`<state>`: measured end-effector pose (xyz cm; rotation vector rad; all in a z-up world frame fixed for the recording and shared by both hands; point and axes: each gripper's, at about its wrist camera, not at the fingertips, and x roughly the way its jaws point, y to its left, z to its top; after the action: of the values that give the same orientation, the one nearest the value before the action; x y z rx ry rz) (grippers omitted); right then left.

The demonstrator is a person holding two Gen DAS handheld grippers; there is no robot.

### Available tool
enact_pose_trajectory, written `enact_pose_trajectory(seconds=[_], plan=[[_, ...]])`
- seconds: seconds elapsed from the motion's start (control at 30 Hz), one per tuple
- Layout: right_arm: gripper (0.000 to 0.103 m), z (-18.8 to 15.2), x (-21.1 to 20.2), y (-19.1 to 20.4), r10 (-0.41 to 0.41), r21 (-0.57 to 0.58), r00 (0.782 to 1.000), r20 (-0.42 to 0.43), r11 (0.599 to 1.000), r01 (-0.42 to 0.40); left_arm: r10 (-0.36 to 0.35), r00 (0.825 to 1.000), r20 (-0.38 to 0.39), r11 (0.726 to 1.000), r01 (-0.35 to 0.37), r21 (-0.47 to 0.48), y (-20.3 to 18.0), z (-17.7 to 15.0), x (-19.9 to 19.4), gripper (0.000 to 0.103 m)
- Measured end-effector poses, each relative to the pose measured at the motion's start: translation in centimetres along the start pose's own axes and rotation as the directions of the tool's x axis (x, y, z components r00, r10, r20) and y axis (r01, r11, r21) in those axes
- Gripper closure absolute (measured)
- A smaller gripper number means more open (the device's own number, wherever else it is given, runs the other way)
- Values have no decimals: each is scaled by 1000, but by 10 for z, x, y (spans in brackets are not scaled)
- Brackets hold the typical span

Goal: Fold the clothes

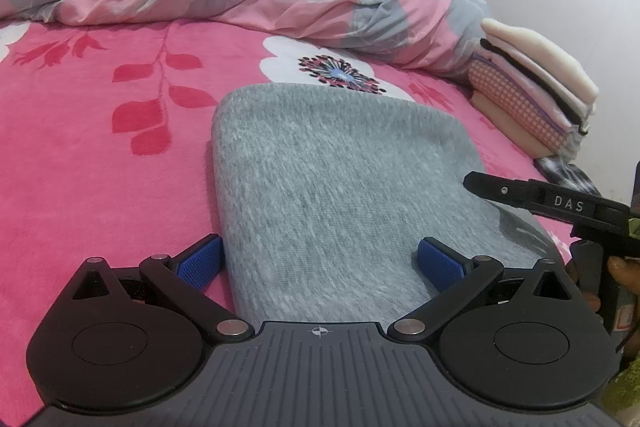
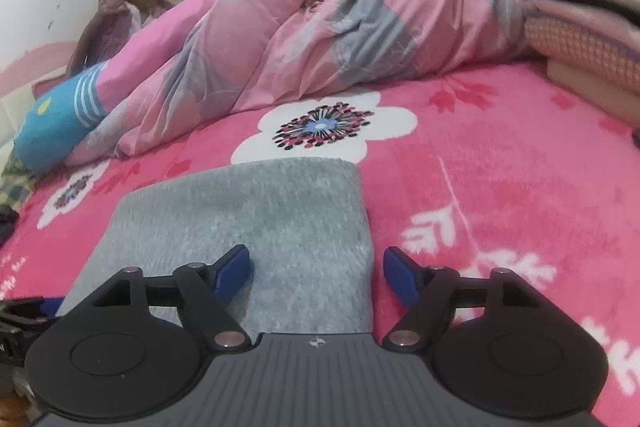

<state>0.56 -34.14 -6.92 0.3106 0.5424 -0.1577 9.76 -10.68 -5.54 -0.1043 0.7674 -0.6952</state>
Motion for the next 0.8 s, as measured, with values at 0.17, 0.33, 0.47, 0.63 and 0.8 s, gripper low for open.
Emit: enact_pose_trajectory(seconds=[0.17,0.33,0.47,0.63,0.8], plan=[[22,0,0,-3,-5,28,1000,-3,1000,5,1,1000,-1,1000,-1,-1,0,0,0,0],[19,-1,-2,-1,-19,21,1000,9,1000,19,2,1000,0,1000,-2,0,1,0,0,0],[19,-1,-14,11,-62,-63,996,60,996,66,3,1000,3,1000,-3,5,1,0,0,0],[22,-12,-49,40,-49,-166,982,182,983,80,2,1000,3,1000,-2,8,1,0,-1,0],[40,-32,-67,60,-48,-231,978,202,968,95,26,1000,10,999,-26,42,-3,0,-4,0]])
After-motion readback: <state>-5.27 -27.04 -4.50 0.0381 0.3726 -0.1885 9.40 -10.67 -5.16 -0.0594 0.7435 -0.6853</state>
